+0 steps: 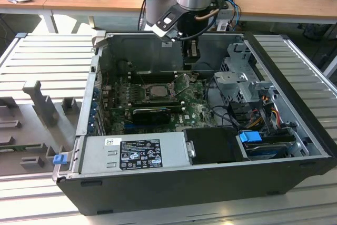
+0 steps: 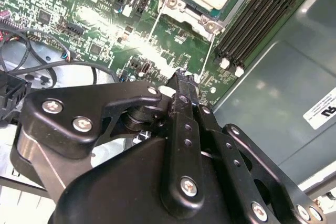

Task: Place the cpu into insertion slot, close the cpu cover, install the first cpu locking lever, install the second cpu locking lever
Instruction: 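Close the cpu cover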

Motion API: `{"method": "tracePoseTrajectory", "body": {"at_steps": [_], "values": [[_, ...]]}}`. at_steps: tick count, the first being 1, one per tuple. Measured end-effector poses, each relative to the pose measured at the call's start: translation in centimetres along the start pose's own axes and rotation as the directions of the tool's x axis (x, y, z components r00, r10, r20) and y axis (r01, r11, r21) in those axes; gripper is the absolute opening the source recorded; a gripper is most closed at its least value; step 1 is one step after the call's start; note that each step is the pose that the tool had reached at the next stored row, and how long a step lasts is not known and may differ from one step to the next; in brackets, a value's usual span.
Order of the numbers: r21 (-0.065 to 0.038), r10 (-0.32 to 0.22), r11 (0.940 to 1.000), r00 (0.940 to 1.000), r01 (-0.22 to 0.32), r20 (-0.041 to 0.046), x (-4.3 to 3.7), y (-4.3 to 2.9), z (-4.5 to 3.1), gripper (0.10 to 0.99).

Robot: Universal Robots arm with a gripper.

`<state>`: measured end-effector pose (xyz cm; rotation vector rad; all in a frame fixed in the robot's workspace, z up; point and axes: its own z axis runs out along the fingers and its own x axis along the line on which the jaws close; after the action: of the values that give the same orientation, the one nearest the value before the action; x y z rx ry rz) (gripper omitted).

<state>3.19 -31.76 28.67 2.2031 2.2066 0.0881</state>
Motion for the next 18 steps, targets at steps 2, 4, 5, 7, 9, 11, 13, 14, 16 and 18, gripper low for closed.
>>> {"method": "tracePoseTrajectory", "body": {"at_steps": [2, 4, 5, 7, 9, 11, 13, 14, 16, 18], "values": [[0.0, -0.001, 1.0, 1.0, 0.001, 0.0002, 0.01, 0.23, 0.01, 0.106], [0.001, -0.001, 1.0, 1.0, 0.001, 0.0002, 0.01, 0.39, 0.02, 0.106], [0.001, -0.001, 1.0, 1.0, 0.001, 0.0003, 0.01, 0.51, 0.03, 0.106], [0.001, -0.001, 1.0, 1.0, 0.001, 0.0002, 0.02, 0.67, 0.04, 0.106], [0.001, -0.001, 1.0, 1.0, 0.001, 0.0002, 0.01, 0.95, 0.06, 0.106], [0.002, -0.001, 1.0, 1.0, 0.001, 0.0002, 0.02, 1.23, 0.09, 0.106], [0.002, -0.002, 1.0, 1.0, 0.002, 0.0002, 0.01, 1.55, 0.17, 0.106], [0.002, -0.001, 1.0, 1.0, 0.001, 0.0003, 0.01, 1.61, 0.42, 0.106], [0.001, -0.001, 1.0, 1.0, 0.001, 0.0001, -0.02, 1.6, 0.76, 0.106], [0.001, -0.001, 1.0, 1.0, 0.001, -0.0001, -0.04, 1.59, 1.08, 0.106]]}}
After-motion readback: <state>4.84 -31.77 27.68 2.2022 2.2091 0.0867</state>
